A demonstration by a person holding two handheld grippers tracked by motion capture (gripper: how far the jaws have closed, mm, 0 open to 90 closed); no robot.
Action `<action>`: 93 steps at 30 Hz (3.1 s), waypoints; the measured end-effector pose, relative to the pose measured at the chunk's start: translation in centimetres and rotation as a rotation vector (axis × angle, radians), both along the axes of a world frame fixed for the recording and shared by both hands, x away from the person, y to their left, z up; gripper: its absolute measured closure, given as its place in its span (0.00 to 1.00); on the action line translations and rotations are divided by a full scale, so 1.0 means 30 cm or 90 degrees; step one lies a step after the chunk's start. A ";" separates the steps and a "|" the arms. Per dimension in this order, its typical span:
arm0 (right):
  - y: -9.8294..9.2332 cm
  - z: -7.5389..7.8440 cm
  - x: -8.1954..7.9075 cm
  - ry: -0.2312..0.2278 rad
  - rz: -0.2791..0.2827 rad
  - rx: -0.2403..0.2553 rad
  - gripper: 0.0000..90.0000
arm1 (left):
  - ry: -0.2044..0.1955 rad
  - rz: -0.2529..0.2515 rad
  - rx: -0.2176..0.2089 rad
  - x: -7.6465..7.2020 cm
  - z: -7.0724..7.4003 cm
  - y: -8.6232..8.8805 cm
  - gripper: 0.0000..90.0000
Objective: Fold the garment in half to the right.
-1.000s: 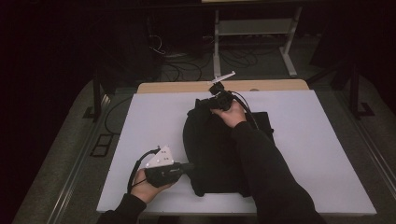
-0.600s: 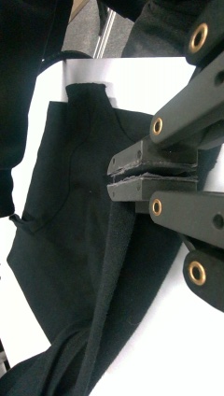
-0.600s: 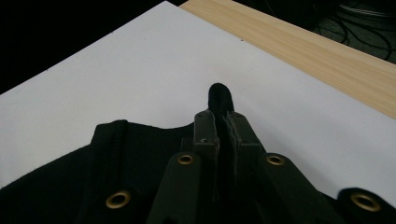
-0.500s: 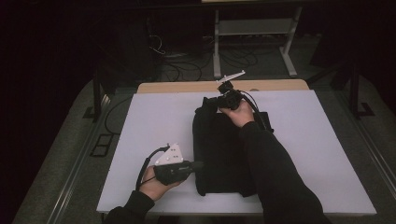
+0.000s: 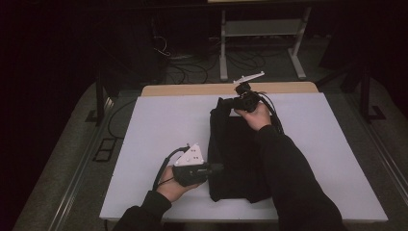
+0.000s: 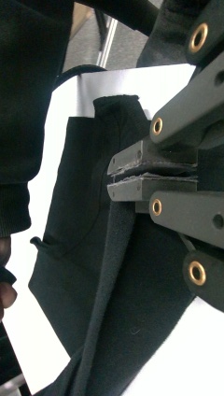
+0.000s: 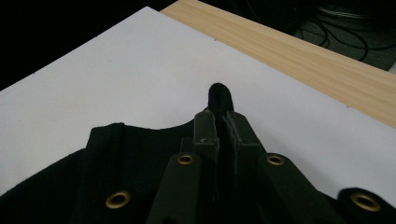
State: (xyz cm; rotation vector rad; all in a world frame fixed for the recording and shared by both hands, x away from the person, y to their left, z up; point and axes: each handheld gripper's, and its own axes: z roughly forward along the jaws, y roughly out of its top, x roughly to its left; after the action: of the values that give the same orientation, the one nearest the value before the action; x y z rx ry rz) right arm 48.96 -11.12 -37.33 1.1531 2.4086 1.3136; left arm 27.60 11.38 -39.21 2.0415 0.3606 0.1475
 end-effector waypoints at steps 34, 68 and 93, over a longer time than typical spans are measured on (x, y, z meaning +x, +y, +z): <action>-0.220 0.001 -0.018 0.006 -0.060 0.021 0.91 | 0.009 -0.058 -0.039 0.045 0.014 -0.225 0.95; -0.428 -0.101 -0.044 0.033 -0.111 0.047 0.91 | 0.052 -0.086 -0.044 0.057 -0.072 -0.401 0.95; -0.577 -0.157 -0.077 0.056 -0.186 0.046 0.67 | 0.060 -0.104 -0.025 0.054 -0.097 -0.496 0.95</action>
State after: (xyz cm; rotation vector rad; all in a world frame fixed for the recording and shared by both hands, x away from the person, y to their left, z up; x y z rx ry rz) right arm 46.66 -28.44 -42.05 1.5433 2.1580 1.2881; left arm 29.23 -3.51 -42.14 2.0337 0.2512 -0.0563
